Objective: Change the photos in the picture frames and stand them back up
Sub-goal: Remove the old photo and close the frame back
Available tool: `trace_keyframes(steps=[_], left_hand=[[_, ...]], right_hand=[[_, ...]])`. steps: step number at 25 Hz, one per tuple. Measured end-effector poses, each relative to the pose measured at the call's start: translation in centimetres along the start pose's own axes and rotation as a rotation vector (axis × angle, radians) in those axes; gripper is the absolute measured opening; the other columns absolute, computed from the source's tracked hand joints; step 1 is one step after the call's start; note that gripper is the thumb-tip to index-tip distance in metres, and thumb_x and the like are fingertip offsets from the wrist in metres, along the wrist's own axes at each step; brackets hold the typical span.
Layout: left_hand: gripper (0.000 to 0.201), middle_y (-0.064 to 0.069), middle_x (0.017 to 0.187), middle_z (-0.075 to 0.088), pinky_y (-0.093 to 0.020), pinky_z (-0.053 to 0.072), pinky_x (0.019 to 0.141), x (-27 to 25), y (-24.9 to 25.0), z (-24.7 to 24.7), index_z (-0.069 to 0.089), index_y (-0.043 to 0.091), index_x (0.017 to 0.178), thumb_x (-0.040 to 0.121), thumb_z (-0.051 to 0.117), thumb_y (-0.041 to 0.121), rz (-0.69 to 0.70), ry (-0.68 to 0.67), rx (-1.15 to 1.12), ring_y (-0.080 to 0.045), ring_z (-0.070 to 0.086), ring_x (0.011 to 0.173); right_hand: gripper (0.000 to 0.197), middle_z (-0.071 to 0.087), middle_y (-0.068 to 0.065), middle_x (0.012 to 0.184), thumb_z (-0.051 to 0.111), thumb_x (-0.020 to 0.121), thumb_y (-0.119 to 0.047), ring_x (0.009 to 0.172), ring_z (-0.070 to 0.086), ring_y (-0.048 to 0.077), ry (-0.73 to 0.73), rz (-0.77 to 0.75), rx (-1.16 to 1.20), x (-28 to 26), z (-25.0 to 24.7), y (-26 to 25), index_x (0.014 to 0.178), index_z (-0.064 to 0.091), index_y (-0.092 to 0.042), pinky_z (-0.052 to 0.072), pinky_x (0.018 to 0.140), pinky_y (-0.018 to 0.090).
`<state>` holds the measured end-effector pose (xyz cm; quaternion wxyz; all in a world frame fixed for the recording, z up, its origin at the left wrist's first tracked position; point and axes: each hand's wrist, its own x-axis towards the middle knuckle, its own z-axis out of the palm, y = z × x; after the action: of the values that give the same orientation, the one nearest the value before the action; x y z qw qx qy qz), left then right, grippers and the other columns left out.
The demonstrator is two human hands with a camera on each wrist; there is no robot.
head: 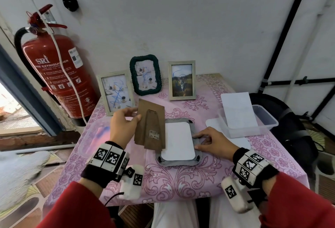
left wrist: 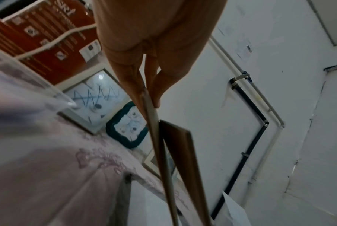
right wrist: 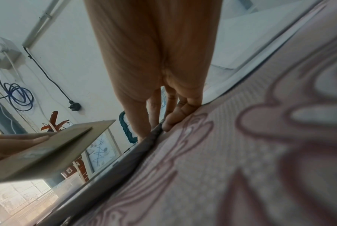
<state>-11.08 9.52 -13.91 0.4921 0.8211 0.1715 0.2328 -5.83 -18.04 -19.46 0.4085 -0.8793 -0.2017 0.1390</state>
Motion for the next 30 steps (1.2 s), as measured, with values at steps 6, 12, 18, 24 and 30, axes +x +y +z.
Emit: trace_keyframes(steps=[6,12,18,24,30], left_hand=[[0.025,-0.010,0.083,0.060,-0.027,0.054,0.052,-1.1,-1.4,4.4,0.062,0.000,0.109,0.085,0.061,-0.002,-0.171,-0.182,-0.206,-0.025,0.061,0.074],[0.024,-0.016,0.084,0.063,-0.044,0.054,0.076,-1.7,-2.6,7.1,0.061,-0.003,0.107,0.083,0.062,-0.005,-0.291,-0.212,-0.286,-0.030,0.061,0.084],[0.026,-0.014,0.082,0.062,-0.049,0.053,0.082,-1.8,-3.2,7.9,0.060,-0.004,0.108,0.082,0.063,-0.005,-0.319,-0.218,-0.296,-0.029,0.062,0.081],[0.026,-0.022,0.092,0.065,-0.055,0.053,0.085,-2.1,-3.6,8.0,0.061,-0.003,0.107,0.081,0.065,-0.004,-0.315,-0.213,-0.275,-0.039,0.064,0.091],[0.032,-0.012,0.084,0.061,-0.051,0.054,0.083,-2.4,-3.6,7.6,0.060,-0.004,0.111,0.081,0.067,-0.001,-0.287,-0.238,-0.210,-0.032,0.063,0.086]], right_hand=[[0.036,0.049,0.005,0.107,0.074,0.078,-0.015,0.085,0.058,0.016,0.005,-0.013,0.001,0.1,0.0,0.3,0.113,0.065,-0.013,0.050,0.087,0.023],[0.037,0.048,0.005,0.106,0.076,0.077,-0.017,0.084,0.061,0.018,0.015,-0.013,0.009,0.5,0.2,0.7,0.113,0.066,-0.015,0.052,0.086,0.025],[0.038,0.047,0.004,0.104,0.076,0.076,-0.016,0.080,0.059,0.014,0.024,-0.026,0.021,0.7,0.3,0.9,0.113,0.066,-0.014,0.050,0.080,0.017],[0.039,0.046,0.001,0.102,0.076,0.077,-0.016,0.081,0.058,0.013,0.027,-0.035,0.021,0.5,0.3,0.9,0.115,0.065,-0.014,0.049,0.081,0.017],[0.039,0.044,0.000,0.099,0.074,0.078,-0.017,0.078,0.055,0.010,0.032,-0.038,0.013,0.5,0.4,0.8,0.116,0.065,-0.014,0.047,0.081,0.016]])
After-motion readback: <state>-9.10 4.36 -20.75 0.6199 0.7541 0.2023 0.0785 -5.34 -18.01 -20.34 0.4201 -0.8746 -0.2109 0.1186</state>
